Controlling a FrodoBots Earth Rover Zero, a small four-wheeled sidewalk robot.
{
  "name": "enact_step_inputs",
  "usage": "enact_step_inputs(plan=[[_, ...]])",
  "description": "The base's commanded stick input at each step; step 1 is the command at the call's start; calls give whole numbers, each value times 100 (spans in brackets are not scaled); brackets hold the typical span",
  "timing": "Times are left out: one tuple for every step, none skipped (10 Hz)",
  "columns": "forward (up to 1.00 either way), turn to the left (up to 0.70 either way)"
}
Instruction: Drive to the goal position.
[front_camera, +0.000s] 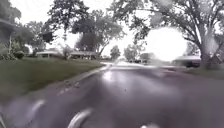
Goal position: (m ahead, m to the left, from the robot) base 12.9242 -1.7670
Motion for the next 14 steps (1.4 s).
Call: enact_step_inputs(plan=[[50,0],[50,0],[50,0],[50,0],[50,0],[50,0],[50,0],[50,0],[50,0],[50,0],[50,0],[50,0],[50,0],[50,0]])
